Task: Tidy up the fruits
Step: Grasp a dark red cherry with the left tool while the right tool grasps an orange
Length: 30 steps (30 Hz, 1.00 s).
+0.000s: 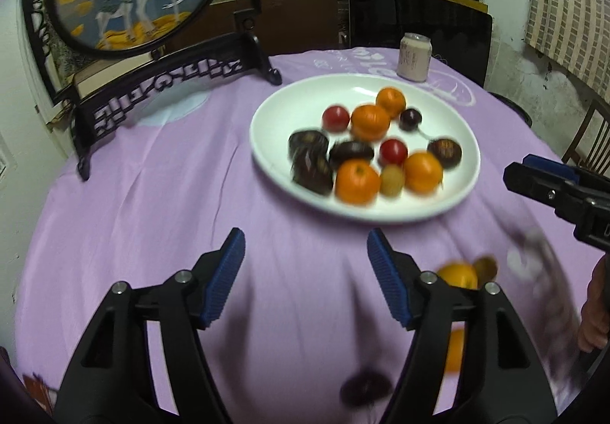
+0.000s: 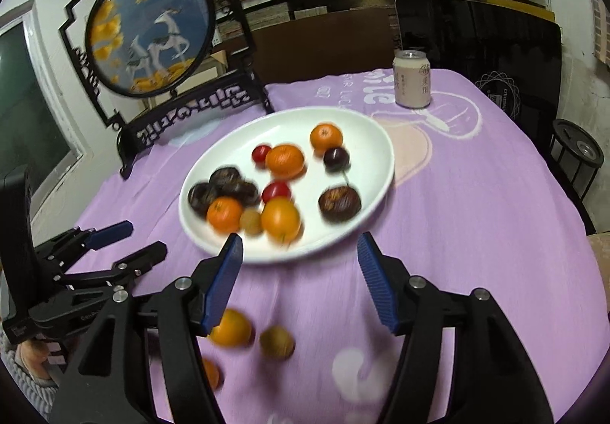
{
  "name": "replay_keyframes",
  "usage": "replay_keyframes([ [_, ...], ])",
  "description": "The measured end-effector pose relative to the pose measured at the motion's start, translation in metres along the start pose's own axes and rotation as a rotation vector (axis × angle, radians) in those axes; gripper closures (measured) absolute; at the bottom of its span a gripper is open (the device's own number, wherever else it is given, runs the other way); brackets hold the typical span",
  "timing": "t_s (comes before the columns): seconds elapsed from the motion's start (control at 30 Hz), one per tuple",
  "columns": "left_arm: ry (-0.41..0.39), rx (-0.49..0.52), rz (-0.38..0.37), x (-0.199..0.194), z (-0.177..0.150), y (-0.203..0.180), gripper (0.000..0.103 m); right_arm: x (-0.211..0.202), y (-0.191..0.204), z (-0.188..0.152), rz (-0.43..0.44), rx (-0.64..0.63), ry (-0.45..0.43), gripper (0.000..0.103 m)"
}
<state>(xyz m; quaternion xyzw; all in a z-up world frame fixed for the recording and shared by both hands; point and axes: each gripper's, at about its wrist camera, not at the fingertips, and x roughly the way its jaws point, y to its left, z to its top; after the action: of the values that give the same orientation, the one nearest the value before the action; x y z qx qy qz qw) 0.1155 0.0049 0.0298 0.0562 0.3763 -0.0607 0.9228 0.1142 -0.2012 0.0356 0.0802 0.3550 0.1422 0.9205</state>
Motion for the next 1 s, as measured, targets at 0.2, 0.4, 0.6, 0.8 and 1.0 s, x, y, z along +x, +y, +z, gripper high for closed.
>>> replay_keyframes([
  [0.2,0.014,0.020,-0.005,-0.024,-0.039,0.002,0.027,-0.004,0.001,-0.026,-0.005,-0.001,0.047,0.035],
  [0.4,0.017,0.089,-0.017,-0.034,-0.060,-0.012,0.019,-0.009,-0.007,-0.028,-0.005,0.040,0.036,0.035],
  [0.6,0.054,0.119,-0.029,-0.027,-0.067,-0.018,0.019,-0.009,-0.011,-0.029,0.000,0.059,0.038,0.035],
  [0.8,0.071,0.120,-0.048,-0.023,-0.069,-0.020,0.019,-0.009,-0.008,-0.029,0.000,0.042,0.045,0.035],
  [1.0,0.094,0.116,-0.101,-0.019,-0.070,-0.022,0.039,-0.009,-0.006,-0.030,0.002,0.040,0.047,0.035],
])
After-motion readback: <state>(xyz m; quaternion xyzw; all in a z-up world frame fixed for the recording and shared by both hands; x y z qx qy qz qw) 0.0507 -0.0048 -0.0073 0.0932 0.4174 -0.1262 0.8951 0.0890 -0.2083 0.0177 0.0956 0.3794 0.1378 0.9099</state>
